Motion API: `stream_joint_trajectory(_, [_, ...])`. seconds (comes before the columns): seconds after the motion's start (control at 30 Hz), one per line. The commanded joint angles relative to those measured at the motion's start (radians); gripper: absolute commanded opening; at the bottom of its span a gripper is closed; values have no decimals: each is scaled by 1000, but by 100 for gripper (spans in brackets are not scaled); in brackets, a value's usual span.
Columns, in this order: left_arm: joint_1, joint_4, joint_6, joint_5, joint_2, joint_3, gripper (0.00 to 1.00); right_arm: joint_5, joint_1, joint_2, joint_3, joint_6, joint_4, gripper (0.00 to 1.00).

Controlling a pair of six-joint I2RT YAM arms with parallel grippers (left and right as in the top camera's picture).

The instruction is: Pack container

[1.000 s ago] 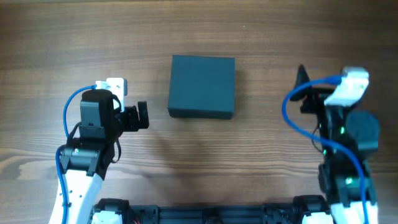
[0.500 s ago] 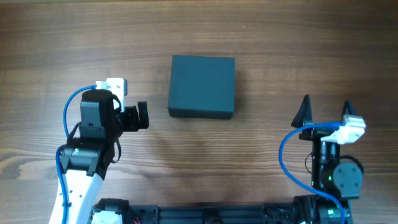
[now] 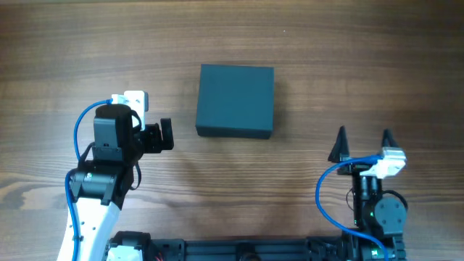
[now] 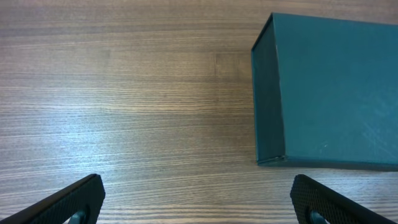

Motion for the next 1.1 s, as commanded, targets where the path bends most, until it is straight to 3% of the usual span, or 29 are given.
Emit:
stream_joint_trajectory(0.0, [-5,1,-13,16,0,-6,100,-105,-4,-16,-2,-22,-57,100])
stream_joint_trajectory(1.07, [-5,1,-13,16,0,-6,100,-138,-4,-15,-2,-52,-57,100])
